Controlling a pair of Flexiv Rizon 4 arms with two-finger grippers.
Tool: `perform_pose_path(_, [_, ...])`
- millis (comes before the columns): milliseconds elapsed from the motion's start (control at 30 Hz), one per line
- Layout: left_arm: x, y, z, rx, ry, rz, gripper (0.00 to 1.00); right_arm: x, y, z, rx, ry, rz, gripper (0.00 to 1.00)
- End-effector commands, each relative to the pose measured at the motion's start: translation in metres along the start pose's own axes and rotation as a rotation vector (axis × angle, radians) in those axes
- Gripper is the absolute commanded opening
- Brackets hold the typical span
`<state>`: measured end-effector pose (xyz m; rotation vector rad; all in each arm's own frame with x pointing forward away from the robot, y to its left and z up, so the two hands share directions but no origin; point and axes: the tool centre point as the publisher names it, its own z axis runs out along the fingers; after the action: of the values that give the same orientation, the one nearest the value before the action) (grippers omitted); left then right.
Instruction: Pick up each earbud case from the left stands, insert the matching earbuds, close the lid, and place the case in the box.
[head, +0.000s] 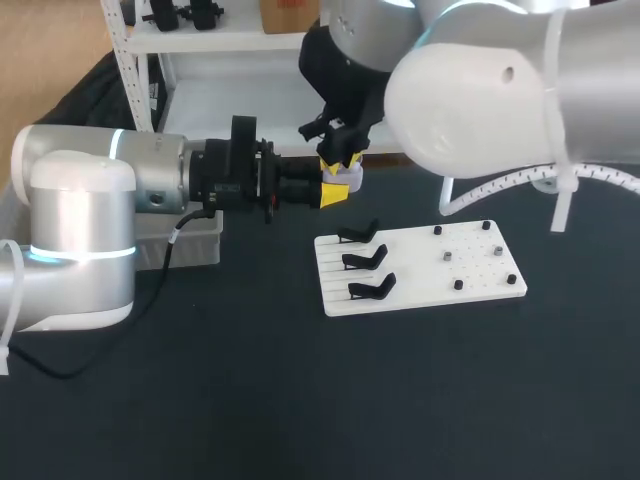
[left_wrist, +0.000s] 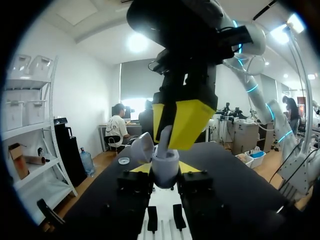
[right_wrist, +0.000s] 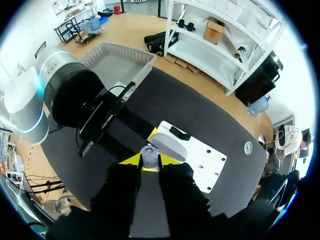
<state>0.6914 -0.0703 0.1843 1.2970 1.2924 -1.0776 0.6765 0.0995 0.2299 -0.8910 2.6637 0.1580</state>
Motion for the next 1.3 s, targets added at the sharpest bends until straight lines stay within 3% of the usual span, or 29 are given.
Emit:
perform_pose_path(33, [0.000, 0.000, 0.000, 0.000, -0.002, 0.001, 0.00, -0.002, 0.001, 0.002, 0.005, 0.003, -0.005, 0.00])
perform_pose_path(100, [0.000, 0.000, 0.000, 0.000, -0.002, 0.001, 0.00, -0.002, 0.001, 0.002, 0.007, 0.002, -0.008, 0.21])
perform_pose_path(367, [0.000, 0.000, 0.000, 0.000, -0.002, 0.001, 0.00, 0.001, 0.001, -0.001, 0.012, -0.001, -0.012, 0.35])
perform_pose_path(800, [0.000, 0.000, 0.000, 0.000, -0.002, 0.001, 0.00, 0.003, 0.002, -0.005, 0.018, -0.013, -0.011, 0.32])
perform_pose_path(967, [0.000, 0.000, 0.000, 0.000, -0.002, 0.001, 0.00, 0.002, 0.004, -0.024, 0.007, -0.053, -0.022, 0.32])
perform_pose_path(1100, [0.000, 0.000, 0.000, 0.000, -0.002, 0.001, 0.00, -0.011, -0.003, -0.029, 0.015, -0.097, 0.001, 0.32])
perform_pose_path(1300, [0.000, 0.000, 0.000, 0.000, -0.002, 0.001, 0.00, -0.038, -0.030, -0.014, 0.068, -0.145, 0.076, 0.33])
